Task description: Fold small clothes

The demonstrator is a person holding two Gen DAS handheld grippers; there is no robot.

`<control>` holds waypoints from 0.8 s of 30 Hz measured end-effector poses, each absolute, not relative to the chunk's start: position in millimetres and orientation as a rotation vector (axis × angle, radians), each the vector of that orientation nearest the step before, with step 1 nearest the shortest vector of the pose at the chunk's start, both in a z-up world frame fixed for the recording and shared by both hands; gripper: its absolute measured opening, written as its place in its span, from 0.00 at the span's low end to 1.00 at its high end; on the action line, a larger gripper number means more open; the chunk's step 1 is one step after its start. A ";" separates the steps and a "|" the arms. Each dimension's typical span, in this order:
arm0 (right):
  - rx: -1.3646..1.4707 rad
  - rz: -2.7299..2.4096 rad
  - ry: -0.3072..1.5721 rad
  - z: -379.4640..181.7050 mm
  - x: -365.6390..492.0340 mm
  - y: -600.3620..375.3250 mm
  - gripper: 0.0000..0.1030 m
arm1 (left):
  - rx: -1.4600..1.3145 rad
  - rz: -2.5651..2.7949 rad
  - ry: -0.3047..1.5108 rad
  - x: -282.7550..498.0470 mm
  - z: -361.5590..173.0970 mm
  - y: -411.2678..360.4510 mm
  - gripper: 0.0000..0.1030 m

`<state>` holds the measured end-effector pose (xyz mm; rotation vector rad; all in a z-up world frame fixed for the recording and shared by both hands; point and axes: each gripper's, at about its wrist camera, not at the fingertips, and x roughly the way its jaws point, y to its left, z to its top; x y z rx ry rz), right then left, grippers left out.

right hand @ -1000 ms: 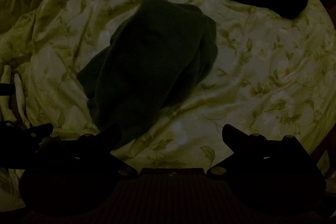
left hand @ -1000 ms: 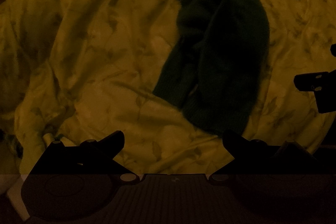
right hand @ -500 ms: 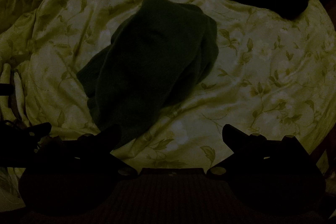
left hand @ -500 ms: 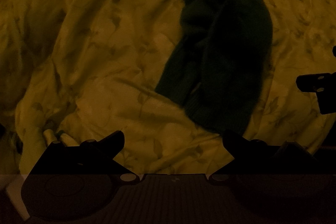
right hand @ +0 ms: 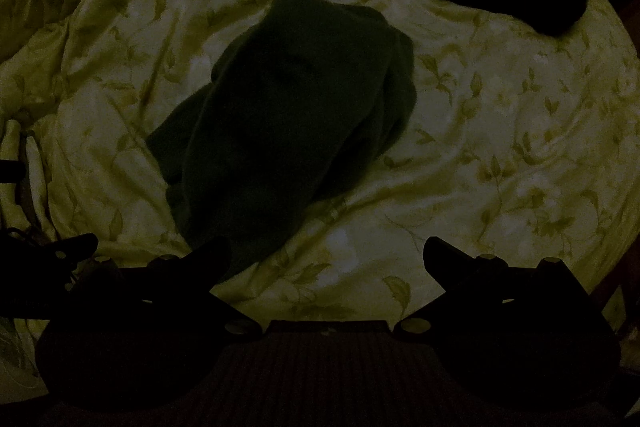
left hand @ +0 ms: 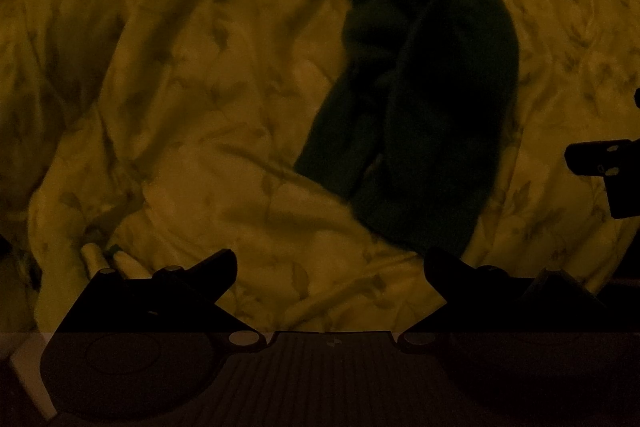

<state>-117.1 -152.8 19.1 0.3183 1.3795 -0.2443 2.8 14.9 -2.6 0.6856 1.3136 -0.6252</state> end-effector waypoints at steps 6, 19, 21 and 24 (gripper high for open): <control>0.318 -0.246 1.382 18.9 -118.6 -152.0 0.99 | 0.688 -0.627 1.312 2.0 -2.0 14.7 1.00; 0.314 -0.246 1.387 18.1 -118.8 -152.5 0.99 | 0.670 -0.607 1.335 2.6 -8.5 17.2 1.00; 0.313 -0.253 1.388 17.6 -118.8 -152.8 0.99 | 0.664 -0.610 1.334 3.7 -10.0 19.0 1.00; 0.321 -0.258 1.369 18.0 -119.6 -152.5 0.99 | 0.668 -0.612 1.309 4.7 -12.7 21.5 1.00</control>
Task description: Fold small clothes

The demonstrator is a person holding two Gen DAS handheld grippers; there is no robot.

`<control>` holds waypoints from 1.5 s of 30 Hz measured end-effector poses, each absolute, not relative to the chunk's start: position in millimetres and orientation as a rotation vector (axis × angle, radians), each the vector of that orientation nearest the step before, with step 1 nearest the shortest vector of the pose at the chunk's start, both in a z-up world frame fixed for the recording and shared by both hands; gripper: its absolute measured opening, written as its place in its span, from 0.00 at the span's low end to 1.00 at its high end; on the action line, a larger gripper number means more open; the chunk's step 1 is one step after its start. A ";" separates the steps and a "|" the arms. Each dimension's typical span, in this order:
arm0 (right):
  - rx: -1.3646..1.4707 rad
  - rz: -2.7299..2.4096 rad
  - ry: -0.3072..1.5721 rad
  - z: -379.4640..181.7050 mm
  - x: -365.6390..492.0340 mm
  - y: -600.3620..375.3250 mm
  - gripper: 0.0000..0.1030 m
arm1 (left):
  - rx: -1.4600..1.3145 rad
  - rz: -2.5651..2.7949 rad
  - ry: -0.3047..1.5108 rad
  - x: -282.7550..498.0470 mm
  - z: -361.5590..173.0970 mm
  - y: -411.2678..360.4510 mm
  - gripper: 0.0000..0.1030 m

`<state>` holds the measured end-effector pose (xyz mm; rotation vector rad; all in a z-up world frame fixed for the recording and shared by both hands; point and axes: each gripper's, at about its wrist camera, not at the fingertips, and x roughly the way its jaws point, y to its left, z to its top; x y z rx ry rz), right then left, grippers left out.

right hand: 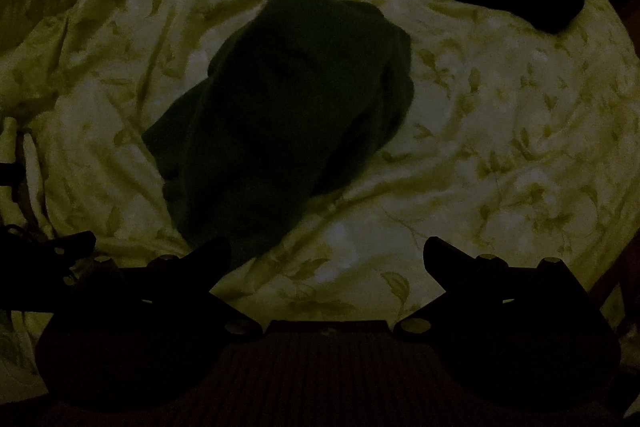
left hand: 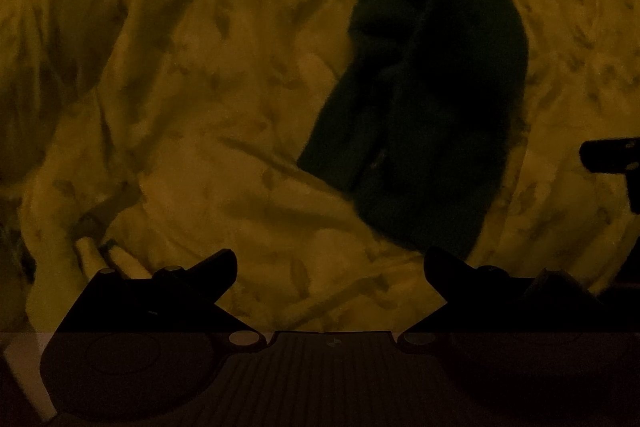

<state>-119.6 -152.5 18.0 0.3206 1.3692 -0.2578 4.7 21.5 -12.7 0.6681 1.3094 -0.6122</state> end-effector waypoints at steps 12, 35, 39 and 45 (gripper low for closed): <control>0.370 -0.216 1.196 18.0 -106.9 -153.8 0.99 | 0.551 -0.624 1.308 10.8 -32.9 41.6 1.00; 0.478 -0.545 1.048 -29.8 -158.4 -236.7 0.08 | 0.594 -0.654 1.277 10.9 -40.2 25.2 1.00; 0.527 -0.680 1.098 -45.4 -202.0 -266.5 0.06 | 0.631 -0.722 1.208 13.4 -36.9 -9.5 1.00; 0.615 -0.901 1.174 -72.7 -243.4 -292.5 0.27 | 0.667 -0.749 1.184 17.4 -49.2 -40.6 1.00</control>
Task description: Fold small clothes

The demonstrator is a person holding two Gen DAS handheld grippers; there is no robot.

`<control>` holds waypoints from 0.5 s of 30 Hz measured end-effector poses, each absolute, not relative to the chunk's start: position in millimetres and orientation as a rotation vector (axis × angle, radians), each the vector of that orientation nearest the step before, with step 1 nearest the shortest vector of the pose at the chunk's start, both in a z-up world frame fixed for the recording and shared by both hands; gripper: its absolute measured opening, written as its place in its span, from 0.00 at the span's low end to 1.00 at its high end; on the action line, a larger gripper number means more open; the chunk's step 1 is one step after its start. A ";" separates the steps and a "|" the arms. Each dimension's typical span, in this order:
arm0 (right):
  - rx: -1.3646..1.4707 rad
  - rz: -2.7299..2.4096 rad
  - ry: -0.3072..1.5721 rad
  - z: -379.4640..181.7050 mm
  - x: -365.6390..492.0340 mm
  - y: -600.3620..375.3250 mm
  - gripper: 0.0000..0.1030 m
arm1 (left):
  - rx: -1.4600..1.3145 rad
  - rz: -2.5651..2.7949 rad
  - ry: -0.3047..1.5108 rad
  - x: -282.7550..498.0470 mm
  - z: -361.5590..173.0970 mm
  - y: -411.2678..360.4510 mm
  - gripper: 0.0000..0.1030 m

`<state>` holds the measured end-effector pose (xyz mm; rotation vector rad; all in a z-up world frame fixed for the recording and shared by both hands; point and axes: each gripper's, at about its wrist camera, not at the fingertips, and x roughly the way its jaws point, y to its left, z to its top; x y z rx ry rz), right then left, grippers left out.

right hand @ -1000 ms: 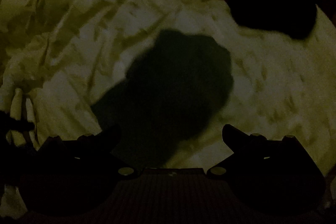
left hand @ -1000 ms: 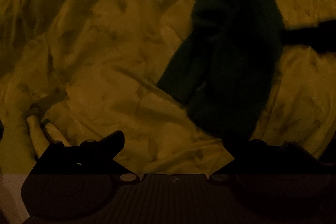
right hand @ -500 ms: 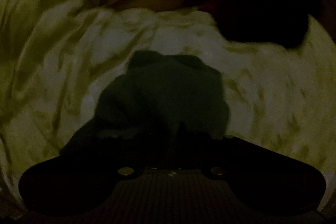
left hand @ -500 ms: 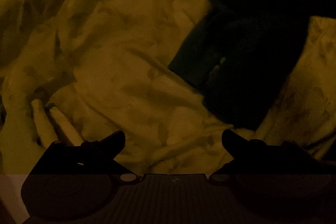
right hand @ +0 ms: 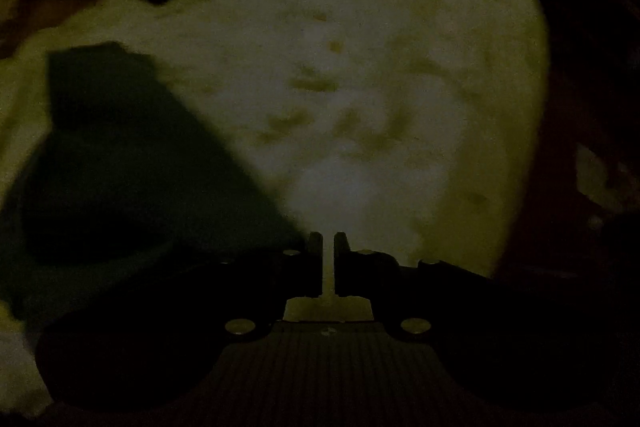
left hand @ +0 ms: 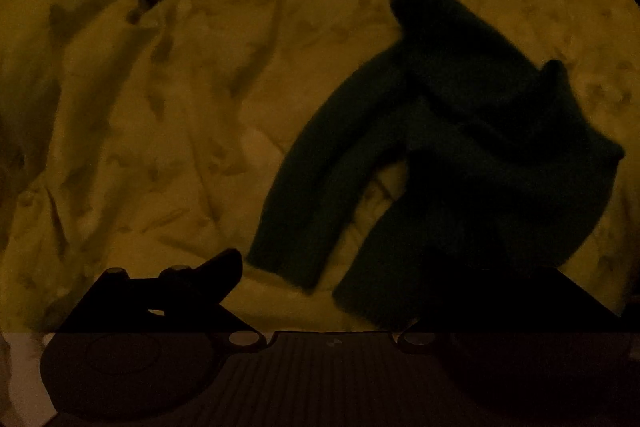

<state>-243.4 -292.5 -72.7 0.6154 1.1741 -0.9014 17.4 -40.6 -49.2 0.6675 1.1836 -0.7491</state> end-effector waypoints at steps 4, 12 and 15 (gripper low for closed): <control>0.580 -0.807 1.000 -38.4 -240.3 -277.6 0.71 | 0.649 -0.718 1.231 19.7 -63.5 -35.5 1.00; 0.456 -0.459 1.012 -45.9 -149.9 -220.2 0.89 | 0.633 -0.652 1.287 19.3 -68.2 -3.3 1.00; 0.475 -0.538 1.052 -62.4 -117.0 -229.7 0.89 | 0.637 -0.623 1.286 23.1 -67.2 8.0 1.00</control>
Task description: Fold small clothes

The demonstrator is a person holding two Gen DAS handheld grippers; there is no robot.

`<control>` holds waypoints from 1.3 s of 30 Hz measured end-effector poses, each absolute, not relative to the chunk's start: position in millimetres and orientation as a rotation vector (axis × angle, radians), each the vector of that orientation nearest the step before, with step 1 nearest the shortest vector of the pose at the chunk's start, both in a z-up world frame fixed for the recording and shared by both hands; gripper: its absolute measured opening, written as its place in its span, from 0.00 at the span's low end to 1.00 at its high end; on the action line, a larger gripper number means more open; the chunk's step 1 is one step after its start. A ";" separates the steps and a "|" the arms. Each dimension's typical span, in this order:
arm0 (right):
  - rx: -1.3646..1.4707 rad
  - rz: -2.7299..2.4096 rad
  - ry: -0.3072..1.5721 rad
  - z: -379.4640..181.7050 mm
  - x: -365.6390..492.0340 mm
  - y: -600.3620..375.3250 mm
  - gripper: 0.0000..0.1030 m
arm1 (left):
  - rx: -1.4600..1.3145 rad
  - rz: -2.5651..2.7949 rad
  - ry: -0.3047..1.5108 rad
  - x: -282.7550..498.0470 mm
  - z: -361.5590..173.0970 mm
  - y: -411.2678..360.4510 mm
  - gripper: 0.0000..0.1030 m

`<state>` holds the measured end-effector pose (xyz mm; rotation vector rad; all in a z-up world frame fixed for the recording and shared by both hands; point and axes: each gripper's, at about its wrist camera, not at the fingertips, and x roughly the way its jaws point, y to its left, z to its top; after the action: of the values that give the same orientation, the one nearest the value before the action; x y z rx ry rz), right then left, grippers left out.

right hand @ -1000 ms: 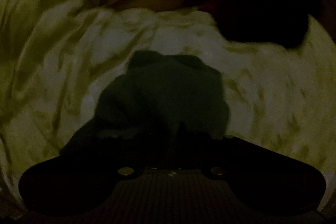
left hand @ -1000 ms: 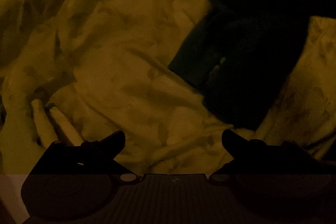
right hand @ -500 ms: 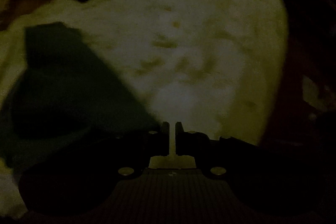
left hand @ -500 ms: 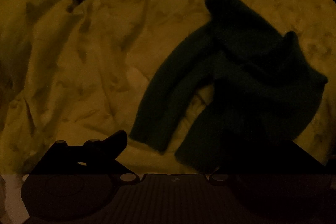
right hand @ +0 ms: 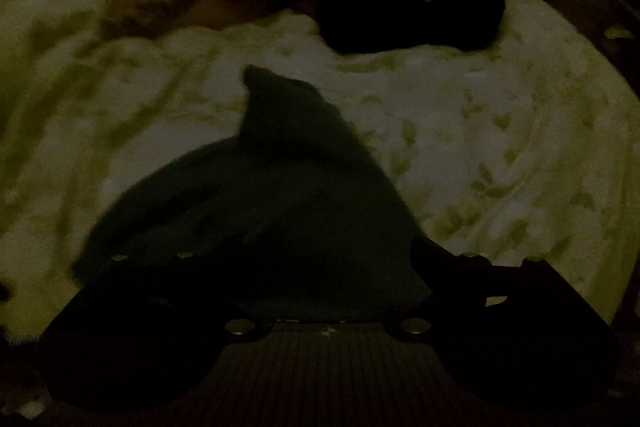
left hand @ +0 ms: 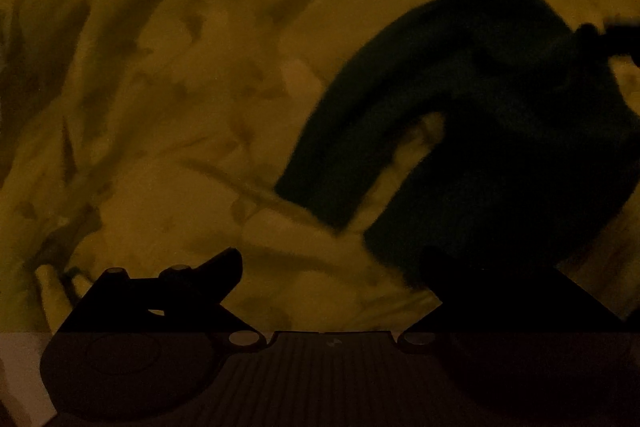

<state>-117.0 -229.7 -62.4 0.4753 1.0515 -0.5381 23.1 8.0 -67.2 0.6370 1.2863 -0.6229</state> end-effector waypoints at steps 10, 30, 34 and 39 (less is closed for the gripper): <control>0.543 -0.361 1.214 -110.6 -113.1 -242.3 0.43 | 0.618 -0.613 1.263 47.8 -57.6 -6.1 1.00; 0.982 -0.934 0.961 -118.1 -329.8 -345.3 0.20 | 0.917 -0.888 0.923 56.3 -68.2 -227.7 1.00; 0.917 -0.895 0.991 -124.9 -327.8 -333.3 0.20 | 0.660 -0.975 1.074 66.6 -60.9 -283.8 1.00; 0.853 -0.862 1.005 -127.8 -328.8 -322.5 0.20 | 0.582 -1.000 1.303 51.9 -91.6 -345.8 1.00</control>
<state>-328.8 -322.5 -127.8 0.8535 1.0046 -0.8619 51.9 -345.8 -91.6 0.5817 1.3032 -1.0002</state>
